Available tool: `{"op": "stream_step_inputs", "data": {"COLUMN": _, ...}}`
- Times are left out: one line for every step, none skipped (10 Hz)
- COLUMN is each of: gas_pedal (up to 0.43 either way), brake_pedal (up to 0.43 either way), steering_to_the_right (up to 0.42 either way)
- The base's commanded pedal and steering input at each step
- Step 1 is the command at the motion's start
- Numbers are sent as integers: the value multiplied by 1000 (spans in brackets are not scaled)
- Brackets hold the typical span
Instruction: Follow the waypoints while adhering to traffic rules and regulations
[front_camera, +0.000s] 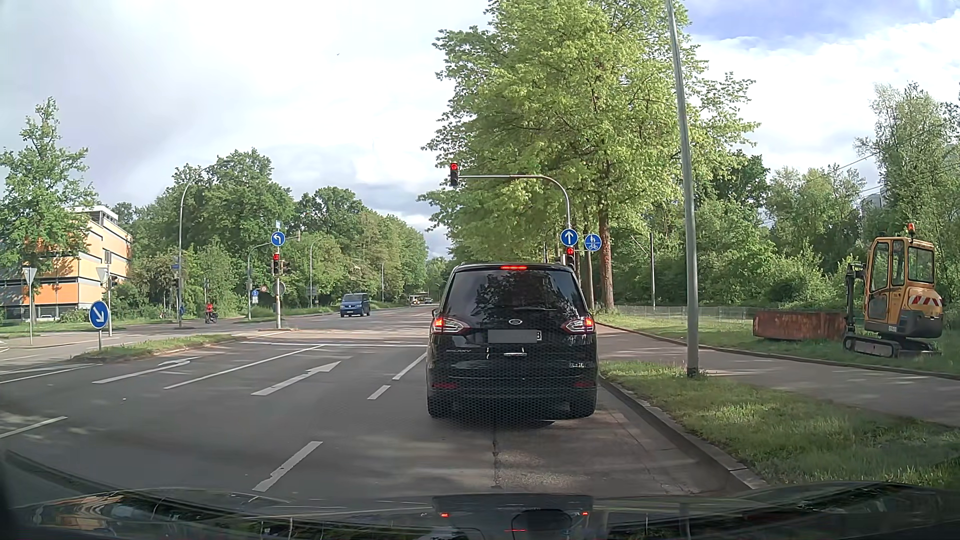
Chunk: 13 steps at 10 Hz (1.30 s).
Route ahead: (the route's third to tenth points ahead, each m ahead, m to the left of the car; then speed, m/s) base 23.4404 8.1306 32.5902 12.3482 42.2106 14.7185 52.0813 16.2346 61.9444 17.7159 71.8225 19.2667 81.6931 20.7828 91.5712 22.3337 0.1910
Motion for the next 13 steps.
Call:
{"op": "stream_step_inputs", "data": {"gas_pedal": 0, "brake_pedal": 91, "steering_to_the_right": 3}}
{"op": "stream_step_inputs", "data": {"gas_pedal": 0, "brake_pedal": 85, "steering_to_the_right": 4}}
{"op": "stream_step_inputs", "data": {"gas_pedal": 0, "brake_pedal": 91, "steering_to_the_right": 4}}
{"op": "stream_step_inputs", "data": {"gas_pedal": 0, "brake_pedal": 91, "steering_to_the_right": 4}}
{"op": "stream_step_inputs", "data": {"gas_pedal": 0, "brake_pedal": 98, "steering_to_the_right": 5}}
{"op": "stream_step_inputs", "data": {"gas_pedal": 0, "brake_pedal": 98, "steering_to_the_right": 6}}
{"op": "stream_step_inputs", "data": {"gas_pedal": 0, "brake_pedal": 98, "steering_to_the_right": 6}}
{"op": "stream_step_inputs", "data": {"gas_pedal": 0, "brake_pedal": 104, "steering_to_the_right": 6}}
{"op": "stream_step_inputs", "data": {"gas_pedal": 0, "brake_pedal": 104, "steering_to_the_right": 6}}
{"op": "stream_step_inputs", "data": {"gas_pedal": 0, "brake_pedal": 104, "steering_to_the_right": 6}}
{"op": "stream_step_inputs", "data": {"gas_pedal": 0, "brake_pedal": 104, "steering_to_the_right": 6}}
{"op": "stream_step_inputs", "data": {"gas_pedal": 0, "brake_pedal": 104, "steering_to_the_right": 6}}
{"op": "stream_step_inputs", "data": {"gas_pedal": 0, "brake_pedal": 104, "steering_to_the_right": 6}}
